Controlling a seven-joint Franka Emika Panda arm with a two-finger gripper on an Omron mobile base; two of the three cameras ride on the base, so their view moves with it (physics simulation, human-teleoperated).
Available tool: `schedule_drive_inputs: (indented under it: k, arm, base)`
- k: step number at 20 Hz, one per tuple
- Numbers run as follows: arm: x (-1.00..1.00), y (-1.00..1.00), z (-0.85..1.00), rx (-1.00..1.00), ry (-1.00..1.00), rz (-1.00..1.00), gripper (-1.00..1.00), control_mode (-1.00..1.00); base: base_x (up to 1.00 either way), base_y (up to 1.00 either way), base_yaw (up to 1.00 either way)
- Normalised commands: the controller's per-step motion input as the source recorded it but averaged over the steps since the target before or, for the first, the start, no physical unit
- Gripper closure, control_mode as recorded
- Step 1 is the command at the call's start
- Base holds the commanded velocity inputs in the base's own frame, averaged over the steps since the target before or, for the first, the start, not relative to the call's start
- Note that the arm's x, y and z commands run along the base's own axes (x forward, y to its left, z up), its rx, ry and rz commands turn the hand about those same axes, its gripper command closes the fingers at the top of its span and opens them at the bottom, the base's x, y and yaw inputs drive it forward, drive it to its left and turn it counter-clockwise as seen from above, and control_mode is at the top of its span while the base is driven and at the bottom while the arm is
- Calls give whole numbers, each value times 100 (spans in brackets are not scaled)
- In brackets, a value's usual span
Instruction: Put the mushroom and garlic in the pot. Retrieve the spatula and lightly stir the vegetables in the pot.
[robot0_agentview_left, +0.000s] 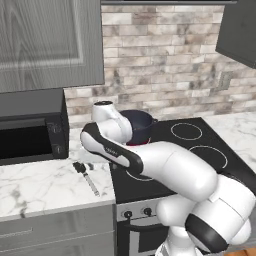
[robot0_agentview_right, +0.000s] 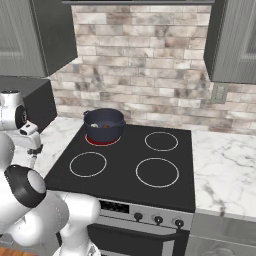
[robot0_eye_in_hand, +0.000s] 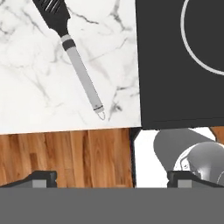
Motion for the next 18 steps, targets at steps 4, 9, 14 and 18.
schedule_drive_inputs:
  k: [4, 9, 14, 18]
  arm:
    - [2, 43, -7, 0, 3, 1, -100, -100]
    - [15, 5, -31, -6, 5, 11, -100, -100]
    - [37, 0, -37, -17, 6, 11, -100, -100]
    - [27, -1, -35, -2, 7, 22, -100, -100]
  base:
    - [0, 0, 0]
    - [0, 0, 0]
    - [0, 0, 0]
    - [0, 0, 0]
